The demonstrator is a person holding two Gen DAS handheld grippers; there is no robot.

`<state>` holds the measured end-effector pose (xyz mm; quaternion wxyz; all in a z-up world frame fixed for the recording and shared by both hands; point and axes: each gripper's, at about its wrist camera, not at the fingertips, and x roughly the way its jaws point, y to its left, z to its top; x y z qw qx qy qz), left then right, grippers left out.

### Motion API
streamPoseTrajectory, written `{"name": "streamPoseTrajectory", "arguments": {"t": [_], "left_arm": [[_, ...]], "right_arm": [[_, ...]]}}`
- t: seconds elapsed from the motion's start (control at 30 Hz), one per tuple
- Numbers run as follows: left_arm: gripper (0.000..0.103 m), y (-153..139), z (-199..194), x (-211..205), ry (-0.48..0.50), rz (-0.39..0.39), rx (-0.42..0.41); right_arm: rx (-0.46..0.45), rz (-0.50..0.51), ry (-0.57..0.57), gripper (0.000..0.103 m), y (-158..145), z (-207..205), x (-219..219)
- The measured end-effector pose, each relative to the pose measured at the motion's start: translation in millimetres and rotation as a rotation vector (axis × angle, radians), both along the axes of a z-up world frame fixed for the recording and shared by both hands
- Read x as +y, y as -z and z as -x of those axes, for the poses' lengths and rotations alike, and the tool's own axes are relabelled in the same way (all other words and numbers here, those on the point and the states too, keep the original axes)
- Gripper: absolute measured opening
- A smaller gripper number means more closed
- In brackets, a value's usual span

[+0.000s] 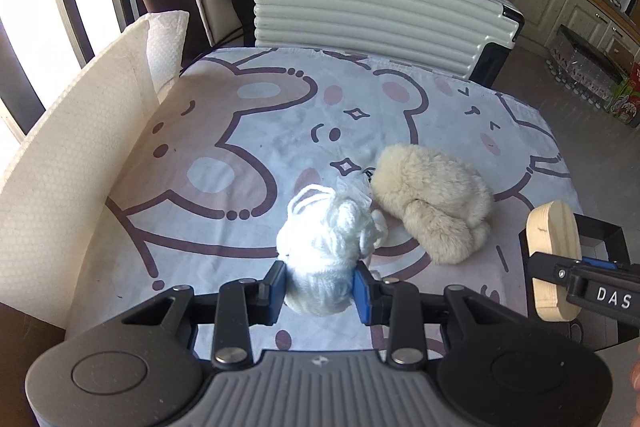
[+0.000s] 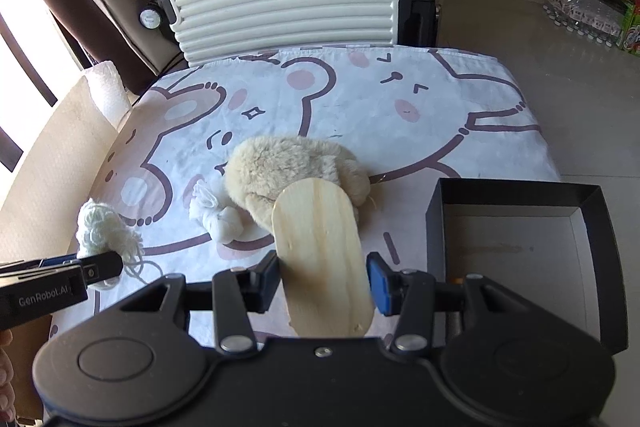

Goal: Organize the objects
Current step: 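Carry the yarn ball with left tool while right tool carries the block toward the box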

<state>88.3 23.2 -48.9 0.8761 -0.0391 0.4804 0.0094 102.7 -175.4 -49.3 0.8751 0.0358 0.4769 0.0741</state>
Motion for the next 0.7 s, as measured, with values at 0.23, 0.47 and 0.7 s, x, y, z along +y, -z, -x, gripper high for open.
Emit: {"name": "streamPoseTrajectory", "arguments": {"t": [0.23,0.47,0.7], "left_arm": [[0.036,-7,5,0,-0.009,-0.014,-0.009],[0.036,-10,7,-5,-0.009,-0.013,-0.016],[0.036,-10,3,-19,0.013,-0.011,-0.019]], "right_arm": [[-0.026,-0.004,0.014,0.047,-8,4,-5],[-0.044,0.018,0.014,0.047,-11,7,-7],[-0.055,0.021,0.043,0.047,-13,6,-26]]}}
